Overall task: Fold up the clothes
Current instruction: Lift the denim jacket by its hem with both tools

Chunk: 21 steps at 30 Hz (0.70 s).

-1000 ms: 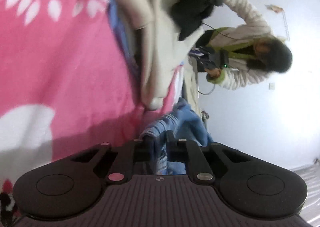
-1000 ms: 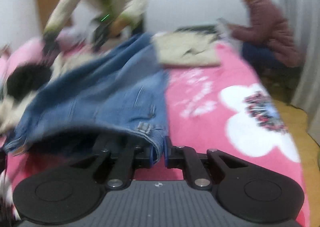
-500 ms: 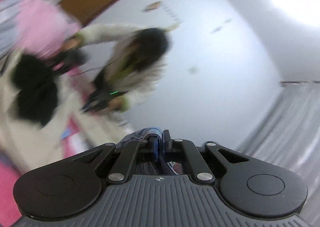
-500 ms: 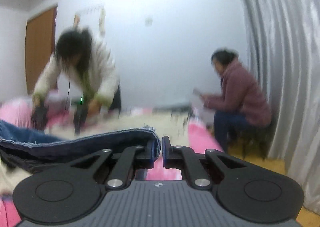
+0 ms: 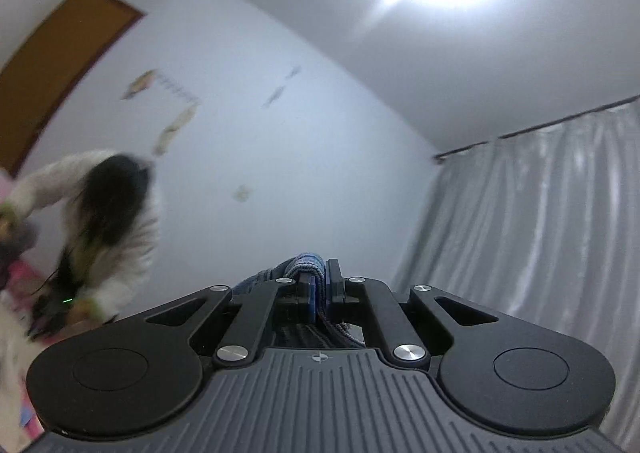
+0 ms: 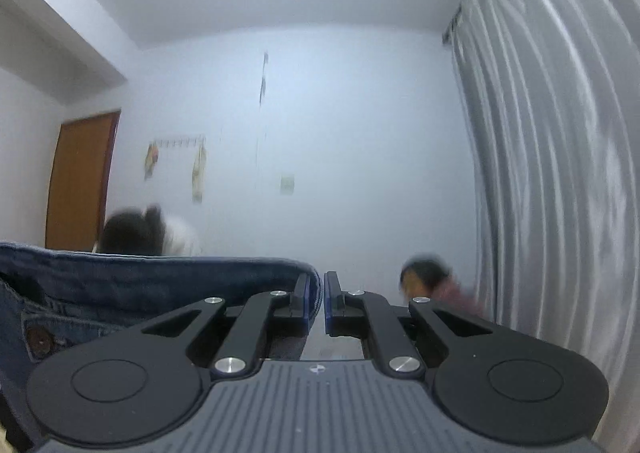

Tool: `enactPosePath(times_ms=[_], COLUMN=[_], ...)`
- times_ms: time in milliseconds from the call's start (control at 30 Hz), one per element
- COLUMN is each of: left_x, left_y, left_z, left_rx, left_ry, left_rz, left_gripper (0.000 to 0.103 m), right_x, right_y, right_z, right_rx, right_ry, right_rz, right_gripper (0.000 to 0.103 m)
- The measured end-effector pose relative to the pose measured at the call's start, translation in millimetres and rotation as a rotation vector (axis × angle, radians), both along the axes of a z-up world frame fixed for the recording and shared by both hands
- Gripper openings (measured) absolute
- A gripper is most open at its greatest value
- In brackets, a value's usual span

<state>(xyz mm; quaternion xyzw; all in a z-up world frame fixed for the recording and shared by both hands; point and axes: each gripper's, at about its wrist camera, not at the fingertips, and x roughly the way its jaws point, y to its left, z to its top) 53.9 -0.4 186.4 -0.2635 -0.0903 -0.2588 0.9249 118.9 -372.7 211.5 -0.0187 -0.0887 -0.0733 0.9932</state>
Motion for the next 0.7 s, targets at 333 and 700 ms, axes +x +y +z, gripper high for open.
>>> enactPosePath(times_ms=[333, 700], left_x=[32.9, 63.1], left_y=[-38.1, -48.0], left_z=[36.4, -49.3], left_rx=[0.155, 0.294], left_ry=[0.072, 0.279], left_rz=[-0.078, -0.252], left_gripper=[0.002, 0.002], right_x=[-53.8, -55.0], right_y=[-56.5, 14.1], right_z=[108.8, -92.4], right_rx=[0.072, 0.295], right_ry=[0.109, 0.445], right_rz=[0.217, 0.804], right_gripper=[0.004, 0.065])
